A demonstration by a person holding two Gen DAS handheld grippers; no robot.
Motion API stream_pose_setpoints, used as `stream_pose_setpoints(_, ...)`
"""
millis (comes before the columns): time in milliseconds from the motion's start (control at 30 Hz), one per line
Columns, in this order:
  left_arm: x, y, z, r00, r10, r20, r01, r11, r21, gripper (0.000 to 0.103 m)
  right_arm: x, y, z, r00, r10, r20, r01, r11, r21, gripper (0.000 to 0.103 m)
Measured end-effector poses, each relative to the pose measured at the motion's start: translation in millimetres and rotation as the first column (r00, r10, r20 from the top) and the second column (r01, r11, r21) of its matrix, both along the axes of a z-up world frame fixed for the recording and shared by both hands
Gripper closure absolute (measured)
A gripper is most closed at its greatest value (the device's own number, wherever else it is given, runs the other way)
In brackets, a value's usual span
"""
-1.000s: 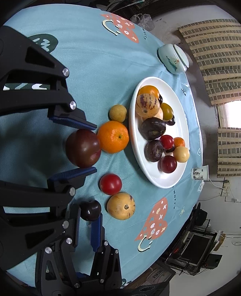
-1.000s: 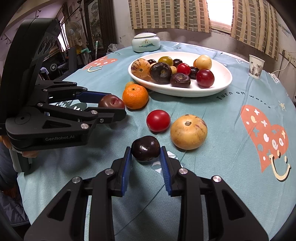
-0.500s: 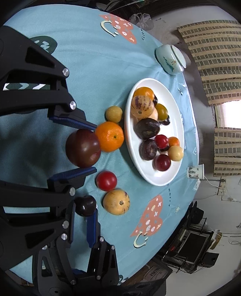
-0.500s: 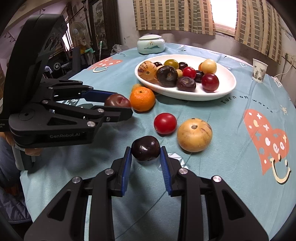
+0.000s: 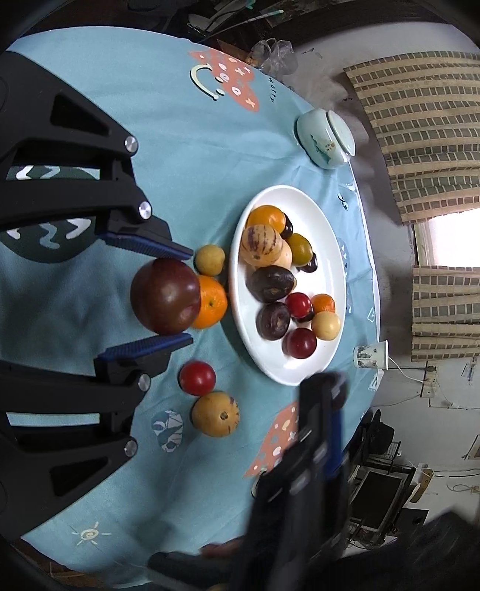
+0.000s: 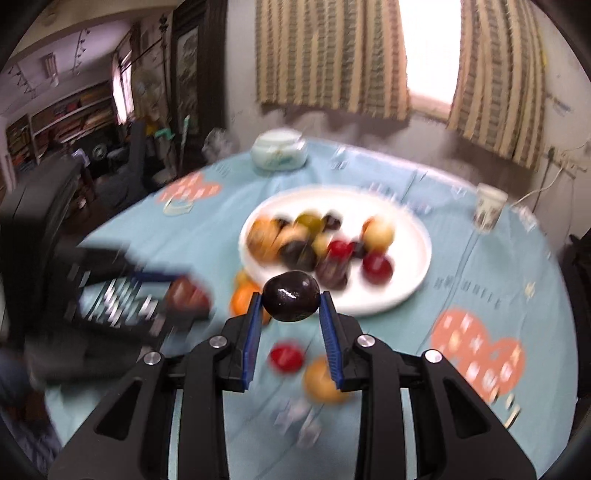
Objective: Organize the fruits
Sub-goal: 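Carry both plums onto the white plate and open both tools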
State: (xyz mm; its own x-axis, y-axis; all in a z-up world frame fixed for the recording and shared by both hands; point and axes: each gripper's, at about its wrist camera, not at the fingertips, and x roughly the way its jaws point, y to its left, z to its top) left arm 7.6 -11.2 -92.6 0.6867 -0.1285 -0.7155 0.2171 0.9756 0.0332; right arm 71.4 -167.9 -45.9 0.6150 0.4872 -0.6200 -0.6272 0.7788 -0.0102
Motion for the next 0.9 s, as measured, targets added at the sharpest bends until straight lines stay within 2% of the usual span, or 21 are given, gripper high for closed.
stream_pose_setpoints(100,0.9,7.9,3.7,1.0,0.01,-0.001,-0.01,1.0,0.01,0.062,36.4,16.8,-1.1,0.998,-0.056,0.011,0.057,0.998,-0.027,0.071)
stream_pose_setpoints(200,18.5,15.0,18.4,1.0,0.019,-0.003,-0.019,1.0,0.007,0.062,70.1,31.6,-13.0,0.995,-0.095,-0.031,0.094,0.995,-0.038,0.071)
stream_pose_setpoints(267,44.5,17.0,32.7,1.0,0.027,0.01,-0.027,1.0,-0.006,0.062,83.5,36.7,-17.6,0.993,-0.108,-0.039,0.106,0.993,-0.048,0.071)
stream_pose_setpoints(367,91.2,15.3,44.2,0.998,0.066,0.02,-0.066,0.997,-0.027,0.062,100.5,35.5,-16.2,0.989,-0.133,-0.062,0.132,0.991,-0.014,0.071)
stream_pose_setpoints(433,119.5,14.7,44.1,0.995,0.098,0.025,-0.097,0.995,-0.031,0.062,113.3,30.7,-13.1,0.985,-0.134,-0.106,0.138,0.99,0.032,0.071)
stream_pose_setpoints(500,146.7,11.4,36.5,0.994,0.111,-0.002,-0.111,0.994,-0.02,0.063,125.7,28.6,-10.6,0.98,-0.15,-0.134,0.158,0.986,0.052,0.071)
stream_pose_setpoints(567,162.5,11.6,29.7,0.99,0.138,-0.02,-0.138,0.99,-0.007,0.057,140.7,29.0,-13.5,0.971,-0.161,-0.178,0.171,0.984,0.041,0.071)
stream_pose_setpoints(600,167.0,12.1,27.3,0.989,0.148,-0.017,-0.148,0.989,0.003,0.053,145.1,29.7,-14.8,0.966,-0.17,-0.195,0.179,0.983,0.03,0.071)
stream_pose_setpoints(667,169.9,14.6,26.3,0.987,0.161,-0.004,-0.16,0.987,0.004,0.039,154.7,28.2,-19.8,0.953,-0.184,-0.239,0.196,0.98,0.026,0.071)
stream_pose_setpoints(700,169.4,16.9,25.9,0.988,0.158,-0.002,-0.158,0.988,0.001,0.037,156.8,26.8,-21.2,0.95,-0.183,-0.253,0.198,0.98,0.035,0.071)
stream_pose_setpoints(800,164.8,22.3,29.2,0.987,0.162,0.009,-0.162,0.987,0.008,0.035,157.8,22.6,-22.8,0.949,-0.169,-0.267,0.192,0.979,0.062,0.07)
stream_pose_setpoints(900,154.9,34.6,37.6,0.984,0.178,0.005,-0.177,0.983,-0.046,0.035,152.8,18.2,-19.8,0.949,-0.158,-0.272,0.186,0.979,0.079,0.07)
